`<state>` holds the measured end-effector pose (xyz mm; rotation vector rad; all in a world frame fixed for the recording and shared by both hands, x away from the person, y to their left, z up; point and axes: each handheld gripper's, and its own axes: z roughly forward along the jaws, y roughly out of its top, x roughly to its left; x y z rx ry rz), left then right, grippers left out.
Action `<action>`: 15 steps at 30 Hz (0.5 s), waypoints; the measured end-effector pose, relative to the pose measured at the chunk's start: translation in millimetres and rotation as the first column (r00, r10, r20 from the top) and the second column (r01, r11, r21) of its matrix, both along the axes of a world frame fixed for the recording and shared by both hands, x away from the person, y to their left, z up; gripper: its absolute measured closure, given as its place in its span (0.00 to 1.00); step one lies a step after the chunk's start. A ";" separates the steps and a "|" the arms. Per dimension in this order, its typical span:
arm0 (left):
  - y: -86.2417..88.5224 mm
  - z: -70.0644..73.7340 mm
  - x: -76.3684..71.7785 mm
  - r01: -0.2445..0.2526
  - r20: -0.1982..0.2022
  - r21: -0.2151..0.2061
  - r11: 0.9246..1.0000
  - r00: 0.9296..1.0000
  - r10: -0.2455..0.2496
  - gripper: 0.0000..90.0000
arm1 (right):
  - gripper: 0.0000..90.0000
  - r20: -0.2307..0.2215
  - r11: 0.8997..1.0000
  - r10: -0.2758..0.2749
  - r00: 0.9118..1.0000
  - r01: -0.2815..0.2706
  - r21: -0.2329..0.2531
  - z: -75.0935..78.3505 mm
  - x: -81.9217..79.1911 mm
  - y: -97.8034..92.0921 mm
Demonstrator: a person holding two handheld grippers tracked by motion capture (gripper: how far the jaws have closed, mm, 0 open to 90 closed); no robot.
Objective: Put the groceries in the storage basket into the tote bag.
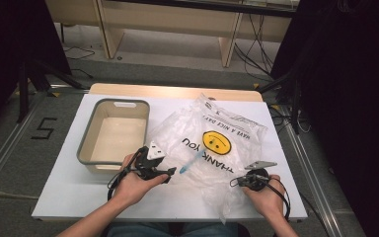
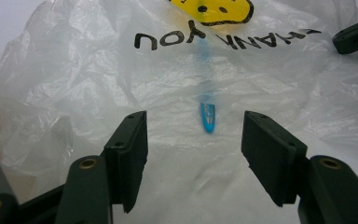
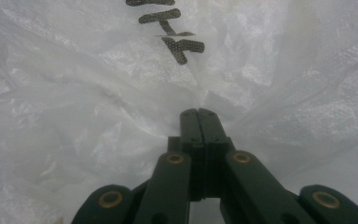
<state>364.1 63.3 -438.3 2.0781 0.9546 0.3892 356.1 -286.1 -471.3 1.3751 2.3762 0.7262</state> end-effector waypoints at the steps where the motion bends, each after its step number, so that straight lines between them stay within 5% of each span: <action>1: -0.2 0.3 -0.1 -0.002 0.003 -0.001 1.000 1.000 0.002 0.45 | 1.00 0.003 1.000 0.000 1.000 0.000 -0.015 0.8 1.0 -1.8; 15: -0.8 3.4 1.5 -0.038 0.031 0.001 0.999 0.999 0.038 0.42 | 1.00 0.111 0.988 -0.096 0.989 0.108 -0.108 8.2 20.8 -55.2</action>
